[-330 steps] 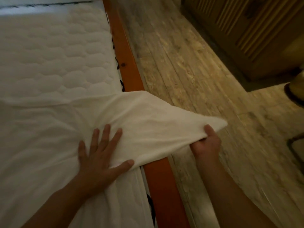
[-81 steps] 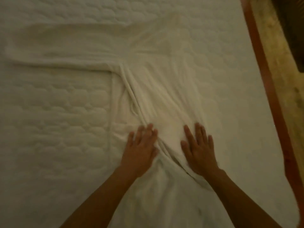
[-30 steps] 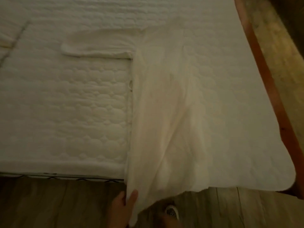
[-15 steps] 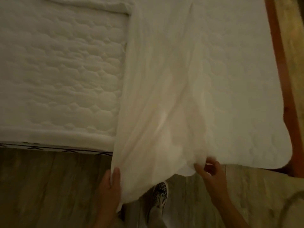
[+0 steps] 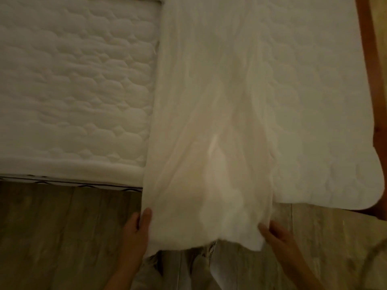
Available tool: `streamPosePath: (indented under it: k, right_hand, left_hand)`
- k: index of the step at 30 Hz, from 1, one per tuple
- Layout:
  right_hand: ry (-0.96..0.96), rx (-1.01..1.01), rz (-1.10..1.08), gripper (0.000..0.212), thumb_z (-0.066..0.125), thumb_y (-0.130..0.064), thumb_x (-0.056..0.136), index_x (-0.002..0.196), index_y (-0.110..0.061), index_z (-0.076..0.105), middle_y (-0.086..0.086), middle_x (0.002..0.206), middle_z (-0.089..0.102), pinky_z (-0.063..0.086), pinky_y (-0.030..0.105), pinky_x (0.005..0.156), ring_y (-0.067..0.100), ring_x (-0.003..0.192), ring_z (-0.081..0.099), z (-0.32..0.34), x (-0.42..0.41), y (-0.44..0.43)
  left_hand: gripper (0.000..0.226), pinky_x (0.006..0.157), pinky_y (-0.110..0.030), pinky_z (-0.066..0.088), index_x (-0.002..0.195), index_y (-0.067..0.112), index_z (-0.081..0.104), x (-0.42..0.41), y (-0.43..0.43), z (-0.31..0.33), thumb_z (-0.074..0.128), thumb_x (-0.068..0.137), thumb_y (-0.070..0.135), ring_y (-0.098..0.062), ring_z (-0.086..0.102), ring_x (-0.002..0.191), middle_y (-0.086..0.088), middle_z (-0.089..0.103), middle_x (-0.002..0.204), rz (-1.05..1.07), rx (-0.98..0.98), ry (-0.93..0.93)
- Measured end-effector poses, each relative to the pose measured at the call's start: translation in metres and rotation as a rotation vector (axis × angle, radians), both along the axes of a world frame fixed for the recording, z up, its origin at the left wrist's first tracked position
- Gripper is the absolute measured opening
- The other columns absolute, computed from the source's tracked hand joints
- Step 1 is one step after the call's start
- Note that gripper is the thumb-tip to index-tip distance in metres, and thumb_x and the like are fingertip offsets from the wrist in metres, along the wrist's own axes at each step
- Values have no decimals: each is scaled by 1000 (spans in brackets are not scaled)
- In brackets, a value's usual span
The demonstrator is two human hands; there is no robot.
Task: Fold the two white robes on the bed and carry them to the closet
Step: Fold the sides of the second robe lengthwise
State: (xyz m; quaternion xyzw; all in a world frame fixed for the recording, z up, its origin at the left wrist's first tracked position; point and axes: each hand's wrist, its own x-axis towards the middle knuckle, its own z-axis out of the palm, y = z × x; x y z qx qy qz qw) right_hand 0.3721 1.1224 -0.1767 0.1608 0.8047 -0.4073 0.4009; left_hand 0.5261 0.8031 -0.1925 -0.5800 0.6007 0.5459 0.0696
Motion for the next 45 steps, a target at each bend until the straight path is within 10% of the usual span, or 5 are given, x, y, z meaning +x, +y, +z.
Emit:
streamPosePath:
  k: [9,13,26,37,45]
  right_hand:
    - [-305,365,679,32,58,-40,98,105,-11,71,-1,78,70,57,33,75,12,69,66,7,-57,-66]
    - [356,177,664,45,56,-44,98,67,-11,59,-2,57,54,44,26,58,11,51,49,78,-105,-155]
    - [845,405,894,70,16,-63,101,159,-33,-8,4,168,-11,1,57,123,22,155,-11,3,-144,-171]
    - [403,155,1,73,58,-61,91,146,-18,40,4,131,56,44,39,95,28,120,54,25,-160,-134]
    - [377,218,184,69,39,-77,85,76,-15,67,0,69,66,49,25,60,17,66,64,13,-144,-100]
  left_hand:
    - [14,59,-32,44,82,20,57,-42,-14,15,66,86,10,-21,60,75,2,59,79,-214,-396,-49]
    - [17,60,-34,38,82,20,57,-80,-14,51,66,70,12,-21,51,65,6,52,77,-679,-685,36]
    - [65,120,-57,18,160,22,13,-141,-45,3,19,104,54,-25,4,155,-4,6,169,-1251,-917,48]
    - [73,93,-35,44,143,15,43,-195,-69,40,67,87,55,-27,51,119,-10,53,139,-77,-312,-11]
    - [44,75,-33,45,116,15,71,-169,-95,32,58,95,51,-24,59,86,-6,68,100,-228,-354,-42]
